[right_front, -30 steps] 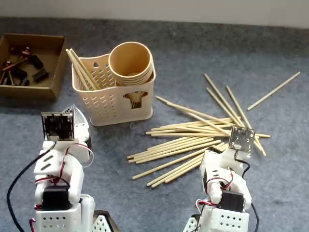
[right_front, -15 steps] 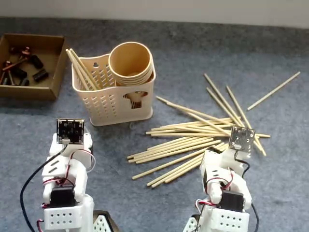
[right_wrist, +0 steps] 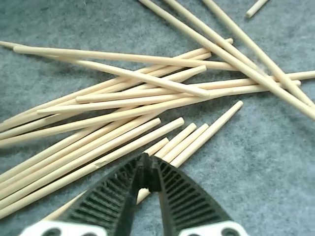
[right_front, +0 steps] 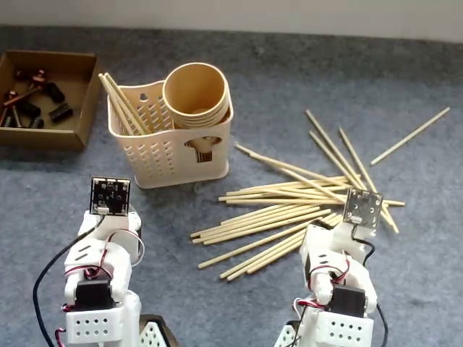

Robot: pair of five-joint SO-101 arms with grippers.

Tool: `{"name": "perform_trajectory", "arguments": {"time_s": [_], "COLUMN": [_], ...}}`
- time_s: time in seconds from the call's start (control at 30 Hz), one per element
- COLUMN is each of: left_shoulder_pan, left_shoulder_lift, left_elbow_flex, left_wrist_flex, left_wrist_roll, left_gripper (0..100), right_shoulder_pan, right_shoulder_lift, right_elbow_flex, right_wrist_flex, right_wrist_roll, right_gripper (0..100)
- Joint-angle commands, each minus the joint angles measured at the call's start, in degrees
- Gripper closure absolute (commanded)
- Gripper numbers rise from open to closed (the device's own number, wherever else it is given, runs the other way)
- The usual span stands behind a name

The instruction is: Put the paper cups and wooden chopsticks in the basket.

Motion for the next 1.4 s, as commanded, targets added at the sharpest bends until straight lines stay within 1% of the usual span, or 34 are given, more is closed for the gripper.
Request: {"name": "perform_trajectory", "arguments": {"time_s": [0.0,0.2,0.3,0.53,0.7,0.77,0.9,1.23,1.3,1.37], "left_shoulder_pan": [-0.13,-0.13,-0.22,-0.40,-0.48,-0.48,-0.48,-0.48,-0.48,-0.48], "left_shoulder_lift": [-0.13,-0.13,-0.13,-0.13,-0.13,-0.13,-0.13,-0.13,-0.13,-0.13], "left_elbow_flex": [1.19,1.19,1.19,1.19,1.19,1.19,1.19,1.19,1.19,1.19], "left_wrist_flex": [0.97,1.23,1.23,1.23,1.23,1.23,1.23,1.32,1.32,1.32], "left_wrist_roll": [-0.35,-0.35,-0.35,-0.35,-0.35,-0.35,-0.35,-0.35,-0.35,-0.35], "left_gripper": [99,99,99,99,99,99,99,99,99,99], "right_shoulder_pan": [2.77,6.99,7.08,6.81,6.81,6.81,6.81,7.16,7.87,9.89], "right_shoulder_lift": [-0.31,-0.22,0.31,0.40,0.84,3.38,15.52,60.70,70.11,79.08], "right_elbow_flex": [7.69,1.63,-1.71,-14.90,-20.09,-21.23,-27.74,-54.02,-59.82,-65.45], "right_wrist_flex": [-1.19,-0.75,-0.66,5.23,5.41,5.32,5.23,5.14,5.14,5.14], "right_wrist_roll": [-0.26,-0.18,-0.35,-0.09,0.18,2.11,3.78,3.60,3.52,3.52], "right_gripper": [99.2,99.3,99.3,99.3,99.3,99.3,99.3,99.1,96.7,91.0]}}
